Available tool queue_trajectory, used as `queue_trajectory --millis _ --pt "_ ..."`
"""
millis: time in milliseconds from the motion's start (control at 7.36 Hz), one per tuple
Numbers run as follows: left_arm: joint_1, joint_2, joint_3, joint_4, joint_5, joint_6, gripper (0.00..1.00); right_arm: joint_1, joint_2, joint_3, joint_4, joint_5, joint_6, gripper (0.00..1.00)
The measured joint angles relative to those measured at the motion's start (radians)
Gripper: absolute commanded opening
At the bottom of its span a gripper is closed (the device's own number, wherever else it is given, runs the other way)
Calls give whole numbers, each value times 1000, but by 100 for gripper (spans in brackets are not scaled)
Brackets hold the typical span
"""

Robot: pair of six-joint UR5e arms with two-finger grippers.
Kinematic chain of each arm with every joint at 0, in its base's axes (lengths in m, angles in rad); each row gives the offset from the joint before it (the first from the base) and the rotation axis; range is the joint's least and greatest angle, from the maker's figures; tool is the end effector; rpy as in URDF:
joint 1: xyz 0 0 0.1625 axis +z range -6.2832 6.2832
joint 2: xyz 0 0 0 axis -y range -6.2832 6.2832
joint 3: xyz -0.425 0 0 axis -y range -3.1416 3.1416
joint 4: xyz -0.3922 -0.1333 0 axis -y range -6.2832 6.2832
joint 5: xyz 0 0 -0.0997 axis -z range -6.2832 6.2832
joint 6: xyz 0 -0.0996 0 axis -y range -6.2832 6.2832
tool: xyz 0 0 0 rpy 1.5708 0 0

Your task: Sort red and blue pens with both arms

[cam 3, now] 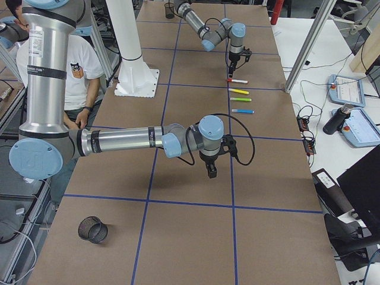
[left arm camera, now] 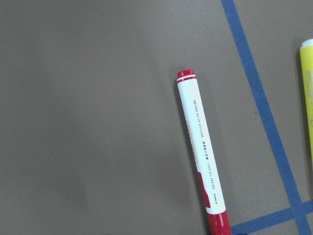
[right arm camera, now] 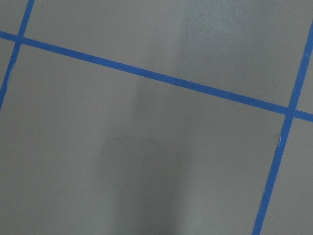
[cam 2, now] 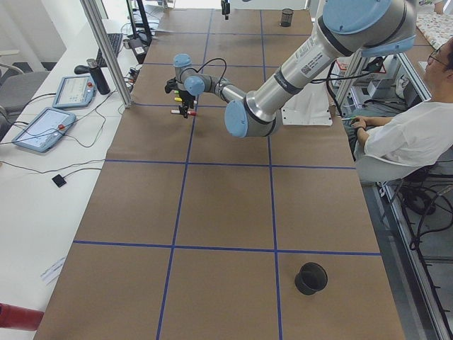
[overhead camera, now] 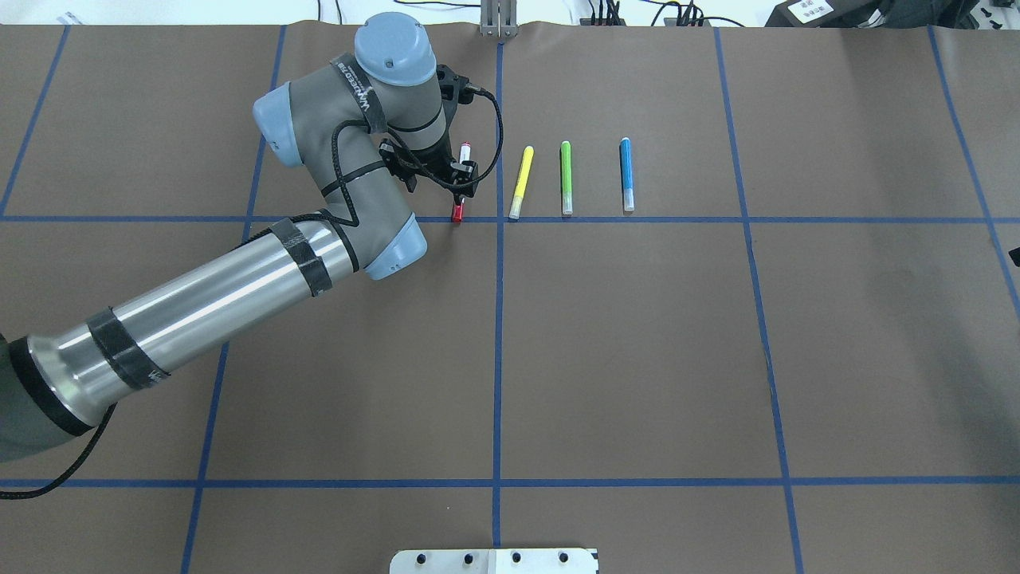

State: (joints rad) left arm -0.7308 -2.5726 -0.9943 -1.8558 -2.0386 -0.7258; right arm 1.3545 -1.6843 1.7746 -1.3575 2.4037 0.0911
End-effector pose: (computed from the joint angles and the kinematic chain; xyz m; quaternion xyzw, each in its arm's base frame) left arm 0.5731 -0.6324 0.2320 0.0865 0.3926 0.1325 0.9060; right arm -0.0400 -0.4598 0.5835 0.0754 -0.4163 -0.1176 0.8984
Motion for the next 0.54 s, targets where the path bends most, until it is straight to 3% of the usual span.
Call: queue_trajectory --millis 544 --pt "16 -23 45 -47 2 -35 67 0 -1 -3 0 0 -3 100"
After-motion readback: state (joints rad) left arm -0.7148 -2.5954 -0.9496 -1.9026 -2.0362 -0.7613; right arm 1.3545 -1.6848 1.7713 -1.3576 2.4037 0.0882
